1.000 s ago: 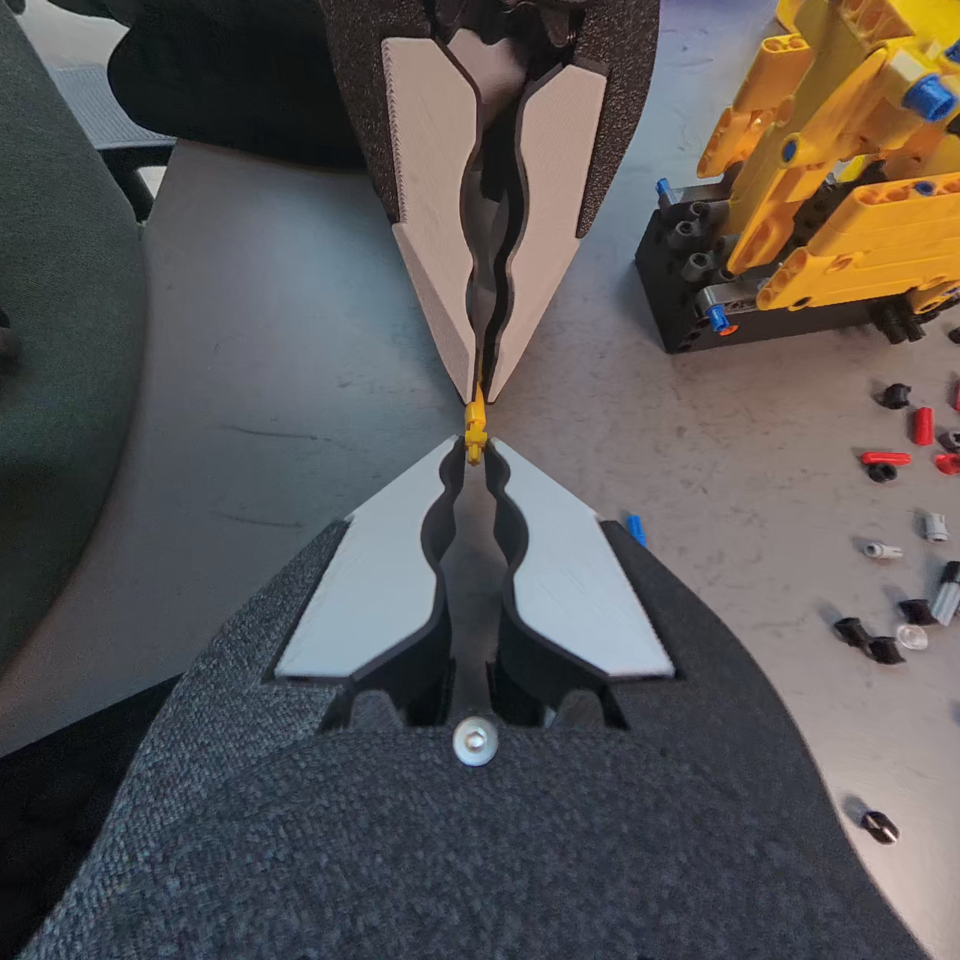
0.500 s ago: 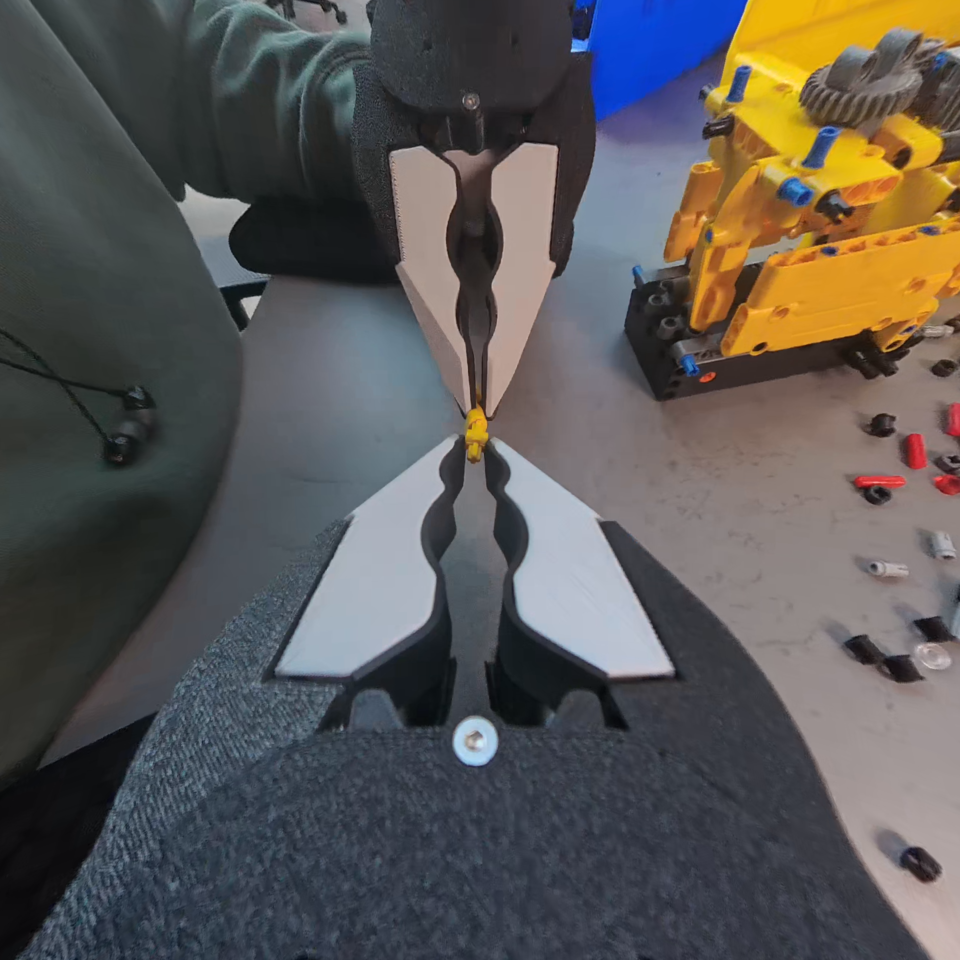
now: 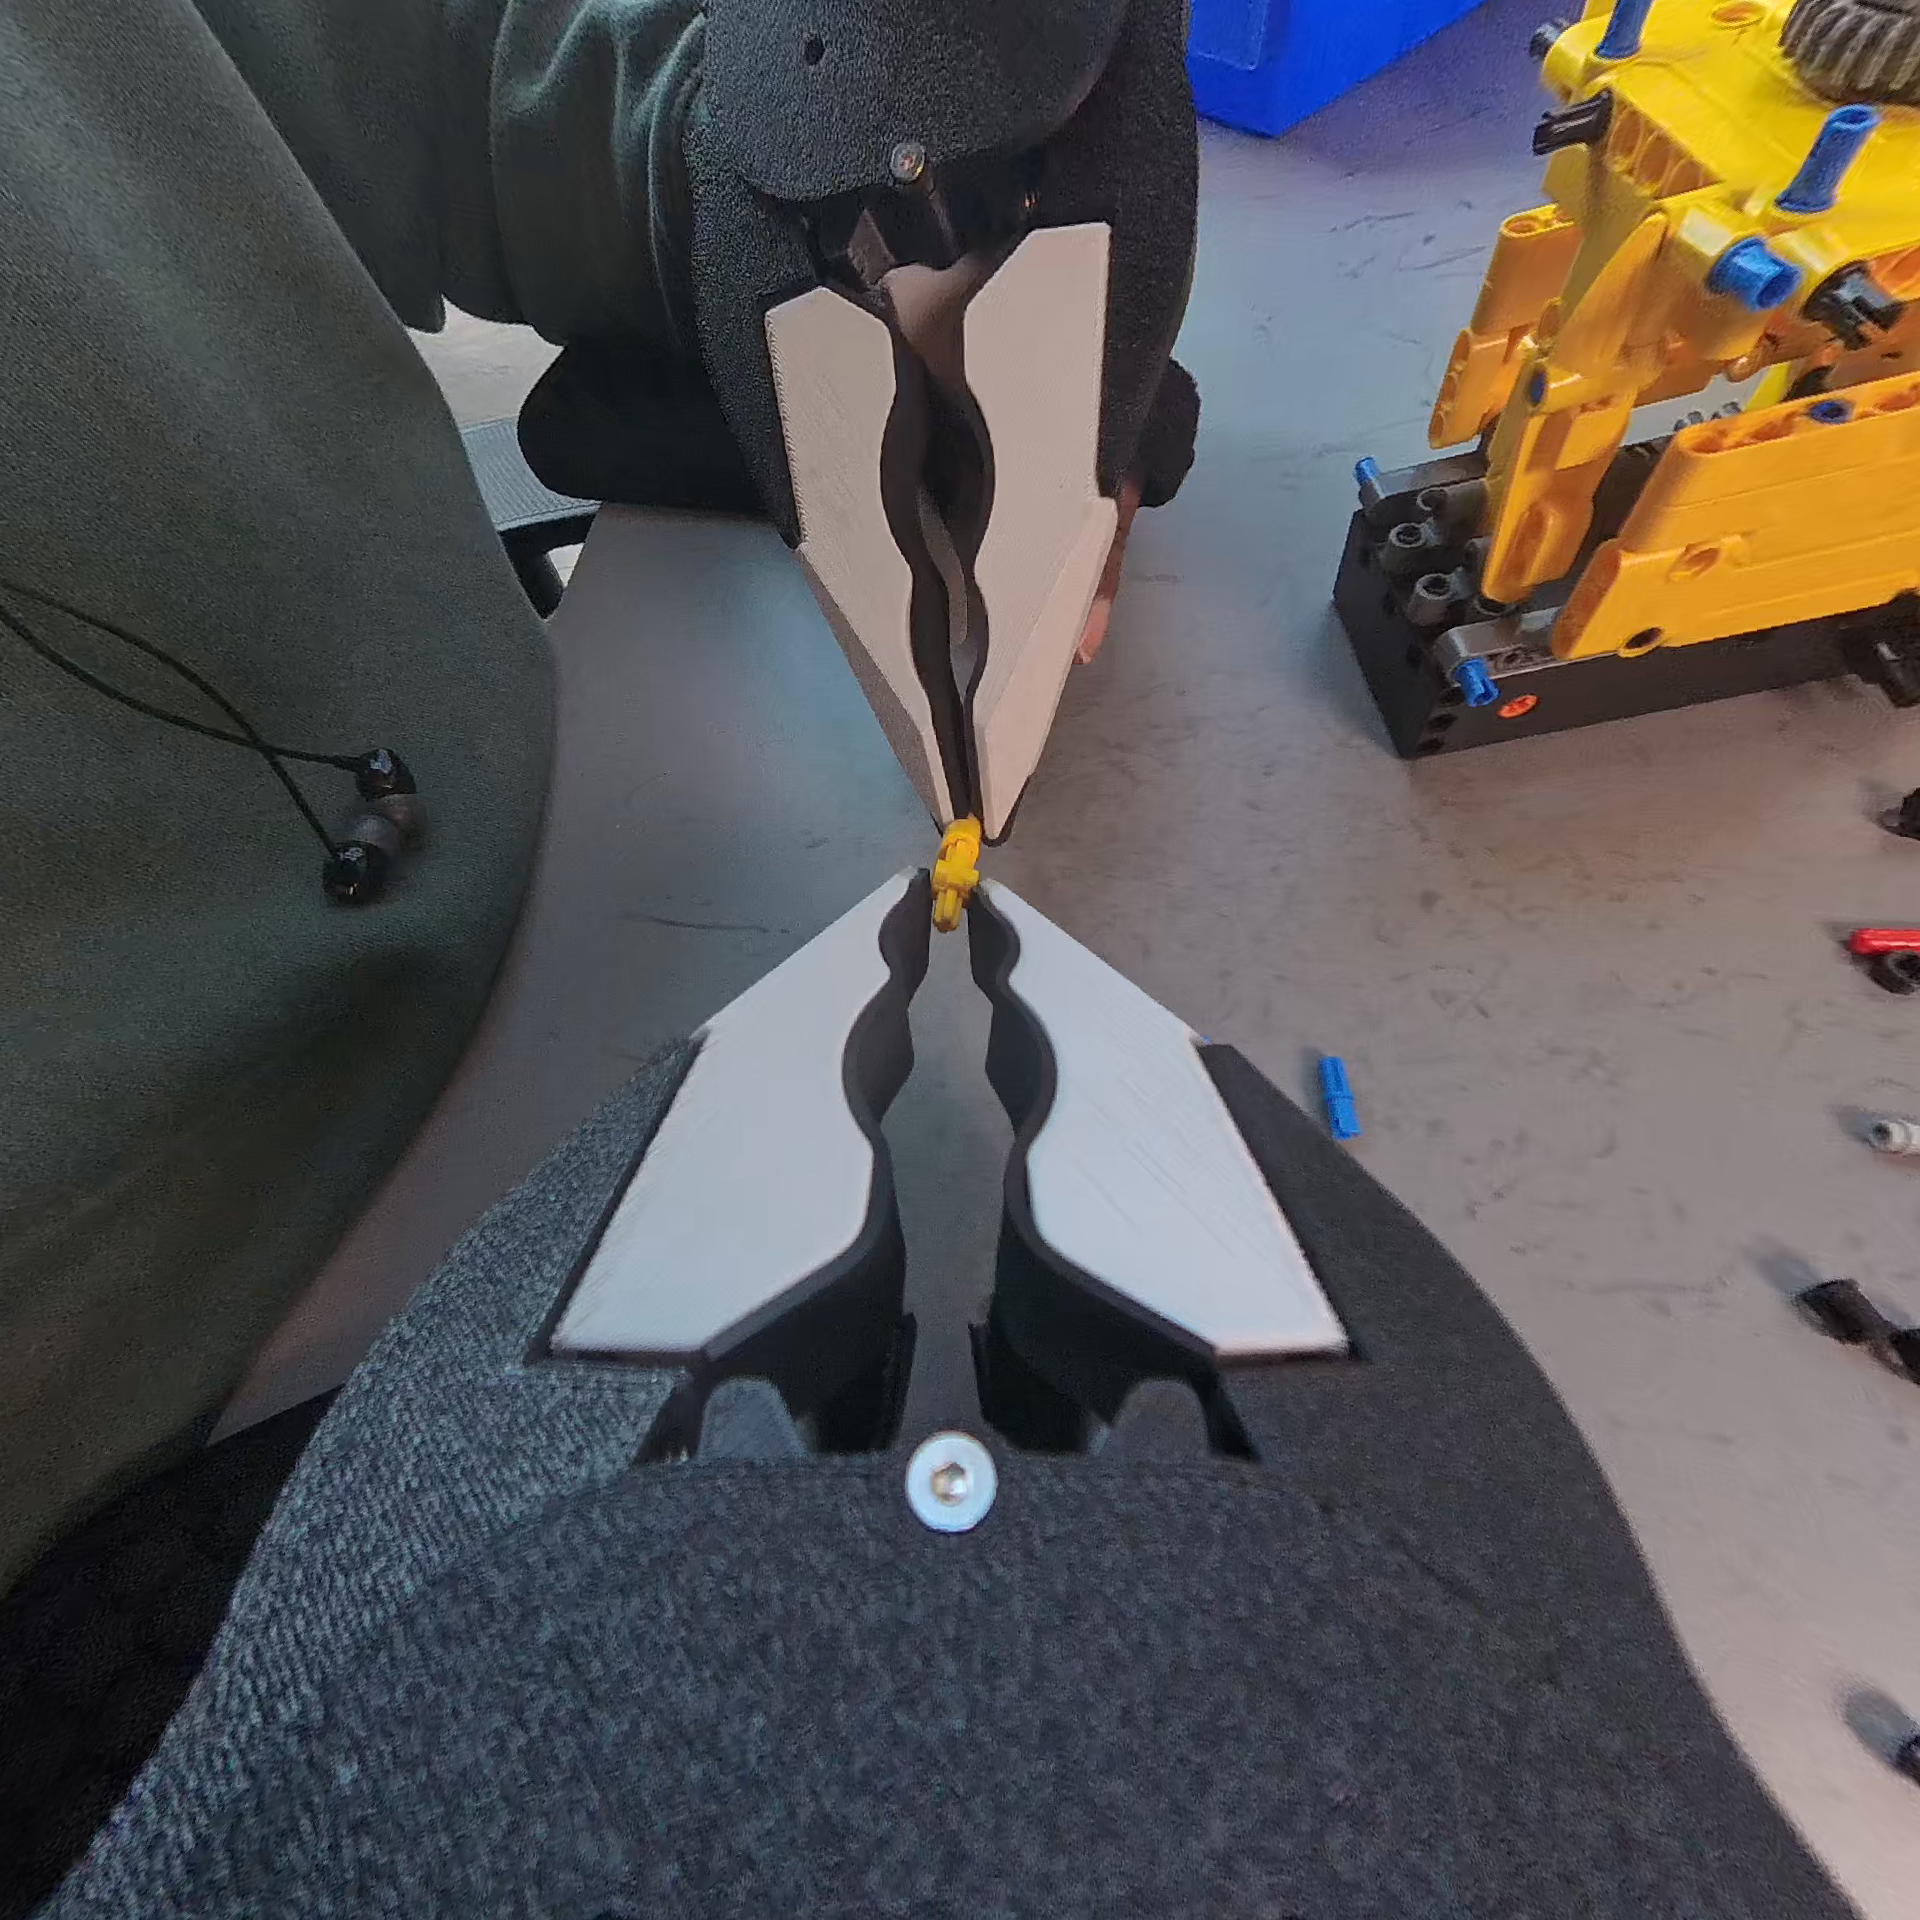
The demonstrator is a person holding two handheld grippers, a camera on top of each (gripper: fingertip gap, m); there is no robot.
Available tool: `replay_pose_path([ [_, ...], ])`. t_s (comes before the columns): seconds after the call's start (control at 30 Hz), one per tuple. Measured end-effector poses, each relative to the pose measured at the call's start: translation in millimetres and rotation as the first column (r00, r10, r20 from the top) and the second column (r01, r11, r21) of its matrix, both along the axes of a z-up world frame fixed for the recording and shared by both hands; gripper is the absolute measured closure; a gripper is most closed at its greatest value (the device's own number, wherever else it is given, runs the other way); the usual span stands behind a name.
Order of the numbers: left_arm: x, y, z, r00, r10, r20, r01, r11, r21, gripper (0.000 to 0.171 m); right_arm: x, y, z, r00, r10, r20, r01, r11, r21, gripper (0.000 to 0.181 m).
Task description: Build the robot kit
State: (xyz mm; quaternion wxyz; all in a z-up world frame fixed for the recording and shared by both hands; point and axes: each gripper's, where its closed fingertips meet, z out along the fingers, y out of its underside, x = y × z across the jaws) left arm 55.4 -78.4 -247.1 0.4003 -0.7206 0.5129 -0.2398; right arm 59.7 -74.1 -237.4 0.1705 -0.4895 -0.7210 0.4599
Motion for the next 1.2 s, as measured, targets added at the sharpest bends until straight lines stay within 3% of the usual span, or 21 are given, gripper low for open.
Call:
replay_pose_path([
  [0.23, -0.5, 3.2, -11.5, 0.994, 0.008, -0.105, -0.005, 0.999, 0.034, 0.171, -3.1, 1.1, -13.1, 0.997, -0.025, 0.07, 0.022, 0.999, 0.043, 0.176],
  [0.63, -0.3, 6.3, -9.0, 0.994, 0.043, -0.102, -0.039, 0.998, 0.048, 0.171, -6.3, 3.3, -10.9, 0.996, -0.052, 0.073, 0.051, 0.999, 0.015, 0.176],
  [0.73, -1.2, 6.6, -12.4, 0.995, 0.036, -0.09, -0.037, 0.999, -0.01, 0.171, -6.8, 3.7, -14.0, 0.996, -0.047, 0.081, 0.045, 0.999, 0.023, 0.176],
  [0.8, -3.3, 11.9, -5.6, 0.998, 0.053, -0.022, -0.054, 0.998, -0.037, 0.17, -8.3, 9.6, -7.7, 0.996, -0.073, 0.056, 0.074, 0.997, -0.01, 0.175],
  [0.87, -3.7, 13.1, 7.5, 0.991, 0.072, 0.115, -0.055, 0.988, -0.147, 0.165, -6.5, 12.7, 0.3, 0.997, -0.074, 0.033, 0.076, 0.995, -0.071, 0.175],
  [0.93, -9.7, 15.1, 21.6, 0.968, 0.105, 0.228, -0.059, 0.978, -0.201, 0.146, -3.7, 20.1, 12.7, 0.996, -0.091, 0.008, 0.09, 0.979, -0.184, 0.175],
  [1.07, -15.5, 14.6, 51.5, 0.895, 0.133, 0.426, -0.023, 0.967, -0.254, 0.14, 1.3, 35.7, 50.9, 0.986, -0.12, -0.117, 0.062, 0.91, -0.41, 0.175],
  [1.2, -17.6, 17.3, 65.7, 0.856, 0.149, 0.496, -0.037, 0.973, -0.229, 0.132, 2.8, 34.3, 61.2, 0.973, -0.103, -0.207, 0.021, 0.93, -0.366, 0.175],
])
